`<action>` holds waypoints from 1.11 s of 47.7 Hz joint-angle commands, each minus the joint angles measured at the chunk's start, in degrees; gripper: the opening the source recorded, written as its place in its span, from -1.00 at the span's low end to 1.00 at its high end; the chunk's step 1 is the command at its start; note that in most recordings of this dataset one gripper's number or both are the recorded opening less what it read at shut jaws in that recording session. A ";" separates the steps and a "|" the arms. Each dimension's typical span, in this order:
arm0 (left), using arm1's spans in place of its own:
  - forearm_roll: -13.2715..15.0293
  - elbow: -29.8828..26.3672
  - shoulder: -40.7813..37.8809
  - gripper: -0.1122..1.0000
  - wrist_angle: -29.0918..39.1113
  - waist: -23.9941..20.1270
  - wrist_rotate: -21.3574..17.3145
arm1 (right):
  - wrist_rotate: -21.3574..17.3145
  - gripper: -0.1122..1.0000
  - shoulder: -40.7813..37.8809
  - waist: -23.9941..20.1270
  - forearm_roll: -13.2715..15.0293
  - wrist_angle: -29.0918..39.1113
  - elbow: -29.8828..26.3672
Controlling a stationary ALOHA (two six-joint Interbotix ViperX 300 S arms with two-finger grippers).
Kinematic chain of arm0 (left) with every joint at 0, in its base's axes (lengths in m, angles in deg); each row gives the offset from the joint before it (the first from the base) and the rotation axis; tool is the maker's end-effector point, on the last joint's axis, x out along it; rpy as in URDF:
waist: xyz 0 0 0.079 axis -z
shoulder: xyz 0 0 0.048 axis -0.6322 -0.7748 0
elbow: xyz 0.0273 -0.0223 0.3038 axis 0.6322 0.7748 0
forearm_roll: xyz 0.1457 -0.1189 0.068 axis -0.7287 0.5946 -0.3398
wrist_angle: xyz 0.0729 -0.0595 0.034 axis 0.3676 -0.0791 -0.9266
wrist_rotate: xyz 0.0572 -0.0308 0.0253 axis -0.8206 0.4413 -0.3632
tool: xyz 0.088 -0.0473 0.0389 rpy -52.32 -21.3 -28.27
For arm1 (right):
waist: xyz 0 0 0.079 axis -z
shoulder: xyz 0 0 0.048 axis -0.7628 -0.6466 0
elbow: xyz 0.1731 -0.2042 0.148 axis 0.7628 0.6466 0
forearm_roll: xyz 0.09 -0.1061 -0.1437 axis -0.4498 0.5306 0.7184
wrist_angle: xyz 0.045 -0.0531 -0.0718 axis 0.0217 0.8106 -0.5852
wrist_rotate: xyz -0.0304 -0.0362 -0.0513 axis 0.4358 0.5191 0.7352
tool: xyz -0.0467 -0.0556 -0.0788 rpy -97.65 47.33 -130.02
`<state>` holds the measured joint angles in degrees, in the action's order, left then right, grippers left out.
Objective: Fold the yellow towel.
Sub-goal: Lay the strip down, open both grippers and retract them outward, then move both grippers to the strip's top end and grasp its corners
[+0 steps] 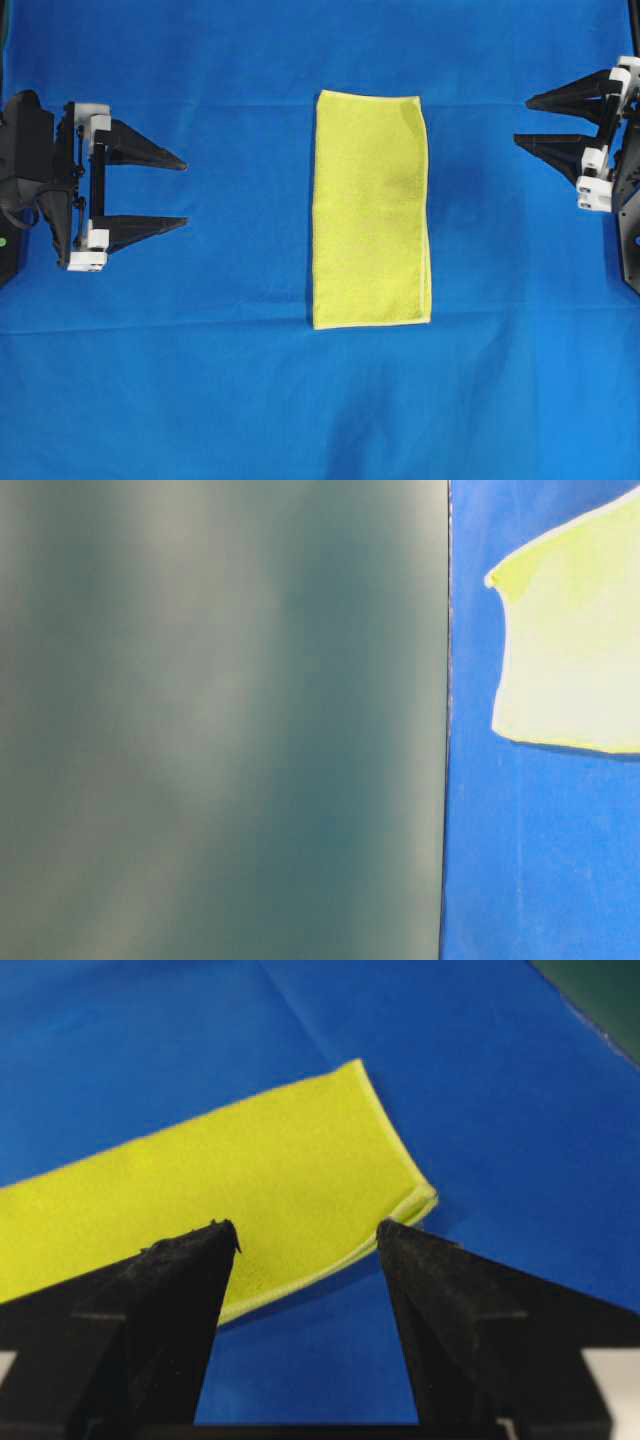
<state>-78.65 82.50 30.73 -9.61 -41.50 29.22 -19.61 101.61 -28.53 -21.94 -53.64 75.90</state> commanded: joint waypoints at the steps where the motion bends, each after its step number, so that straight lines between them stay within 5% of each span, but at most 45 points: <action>1: 0.00 -1.76 -1.23 0.54 -1.58 -0.70 0.09 | -0.09 0.32 -0.53 0.18 -0.70 -0.26 -2.02; 13: 0.00 -9.14 -12.57 0.54 -5.10 -4.22 -0.53 | 0.35 0.32 -9.40 1.67 -0.44 2.46 -8.35; 33: 0.00 -25.22 -35.77 0.54 -4.04 -14.33 -0.70 | 0.79 0.32 -37.44 6.94 3.52 2.90 -19.16; 53: 0.00 -32.61 -50.89 0.54 -4.39 -18.54 -0.53 | 0.79 0.32 -53.88 7.56 4.57 2.72 -27.07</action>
<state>-78.65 51.83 -19.45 -13.39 -59.52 28.61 -18.74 48.87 -21.50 -17.55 -50.56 50.41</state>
